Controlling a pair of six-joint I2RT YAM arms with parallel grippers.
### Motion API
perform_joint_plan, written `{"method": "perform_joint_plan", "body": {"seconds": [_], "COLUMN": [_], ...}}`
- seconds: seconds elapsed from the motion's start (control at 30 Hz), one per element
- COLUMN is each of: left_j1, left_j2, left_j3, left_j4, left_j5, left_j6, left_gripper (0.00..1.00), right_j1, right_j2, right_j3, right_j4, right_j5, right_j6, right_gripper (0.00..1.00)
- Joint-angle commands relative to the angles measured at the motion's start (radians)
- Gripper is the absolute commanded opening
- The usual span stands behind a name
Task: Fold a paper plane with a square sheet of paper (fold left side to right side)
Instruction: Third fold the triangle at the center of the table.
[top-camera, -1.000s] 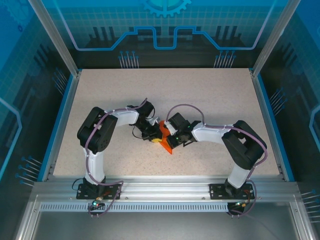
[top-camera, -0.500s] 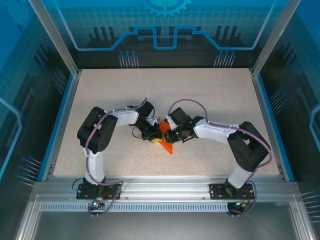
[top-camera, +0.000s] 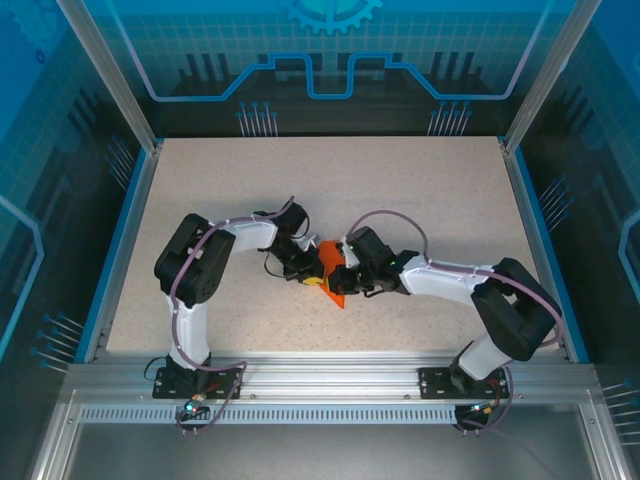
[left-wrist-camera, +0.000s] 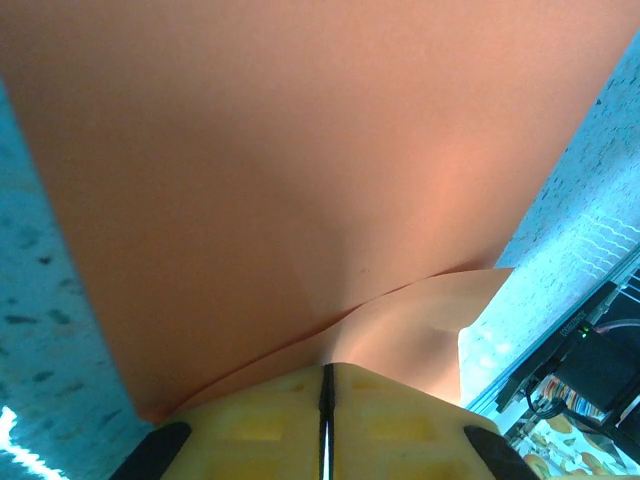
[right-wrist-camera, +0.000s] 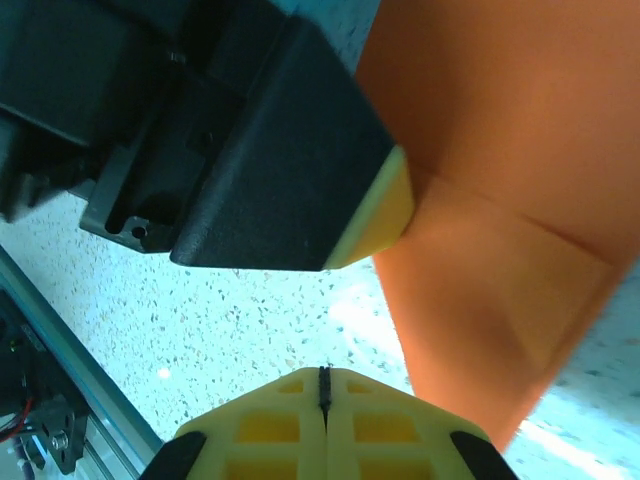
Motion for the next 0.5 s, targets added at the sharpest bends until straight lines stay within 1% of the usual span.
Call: {"method": "perform_joint_plan", "body": {"seconds": [0.0, 0.17, 0.47], "left_j1": [-0.002, -0.003, -0.004], "left_j2": [0.061, 0.062, 0.066], "left_j3": [-0.027, -0.025, -0.021], "left_j4": [-0.032, -0.034, -0.042], "left_j5": [-0.098, -0.098, -0.102], "left_j6": [-0.004, -0.004, 0.001], "left_gripper": [0.10, 0.10, 0.10], "right_j1": [0.021, 0.023, 0.023], "right_j2": [0.061, 0.114, 0.151], "right_j3": [0.039, 0.068, 0.078], "right_j4": [0.028, 0.005, -0.064], "right_j5": [-0.021, -0.015, 0.008], "right_j6": [0.066, 0.081, 0.083], "right_gripper": [0.00, 0.00, 0.00]}}
